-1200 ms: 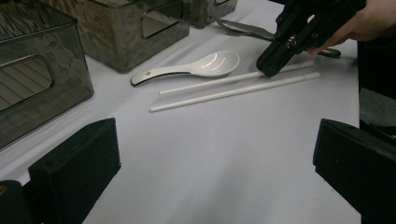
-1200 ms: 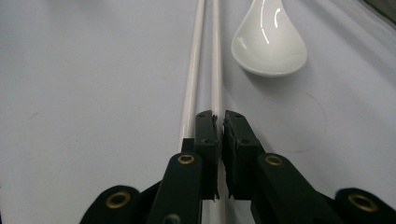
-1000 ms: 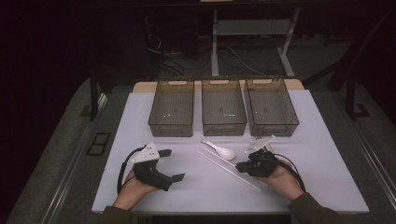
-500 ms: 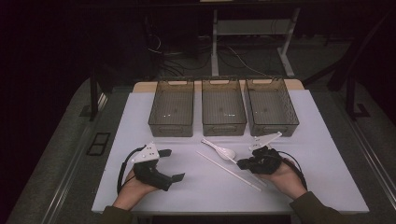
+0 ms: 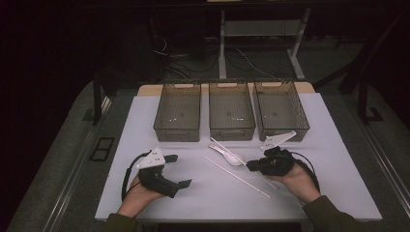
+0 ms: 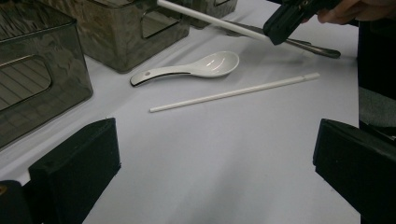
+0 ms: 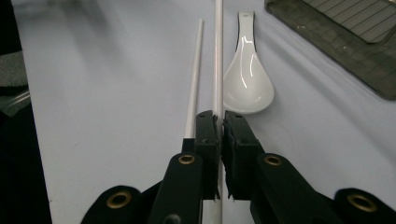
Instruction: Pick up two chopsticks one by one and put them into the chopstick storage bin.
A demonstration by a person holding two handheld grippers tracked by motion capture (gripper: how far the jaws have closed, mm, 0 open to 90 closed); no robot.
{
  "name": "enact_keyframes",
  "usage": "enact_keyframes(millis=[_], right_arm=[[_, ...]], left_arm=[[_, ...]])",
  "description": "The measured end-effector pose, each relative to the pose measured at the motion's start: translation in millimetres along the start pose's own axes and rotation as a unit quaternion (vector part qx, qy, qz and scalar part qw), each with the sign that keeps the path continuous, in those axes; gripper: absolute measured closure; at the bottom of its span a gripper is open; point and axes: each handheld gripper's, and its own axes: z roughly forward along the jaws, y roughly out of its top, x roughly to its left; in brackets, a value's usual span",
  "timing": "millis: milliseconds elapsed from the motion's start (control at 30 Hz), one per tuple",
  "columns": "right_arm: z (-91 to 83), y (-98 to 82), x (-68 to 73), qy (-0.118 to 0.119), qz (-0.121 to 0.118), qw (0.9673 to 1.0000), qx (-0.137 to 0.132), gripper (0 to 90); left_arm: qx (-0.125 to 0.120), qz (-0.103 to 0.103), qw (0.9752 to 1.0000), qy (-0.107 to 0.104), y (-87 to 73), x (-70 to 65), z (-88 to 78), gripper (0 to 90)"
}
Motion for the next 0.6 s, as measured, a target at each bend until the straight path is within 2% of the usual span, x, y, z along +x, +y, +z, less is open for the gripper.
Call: enact_keyframes(millis=[367, 600], right_arm=[[-2.7, 24.3, -10.2, -0.008, 0.017, 0.9998, -0.012, 84.6], [0.4, 48.1, -12.9, -0.011, 0.022, 0.9996, -0.016, 84.6]], left_arm=[[-0.003, -0.002, 1.0000, -0.001, 0.2, 0.2, 0.3, 0.0], [-0.004, -0.001, 1.0000, -0.004, 0.4, -0.1, 0.8, 0.0]])
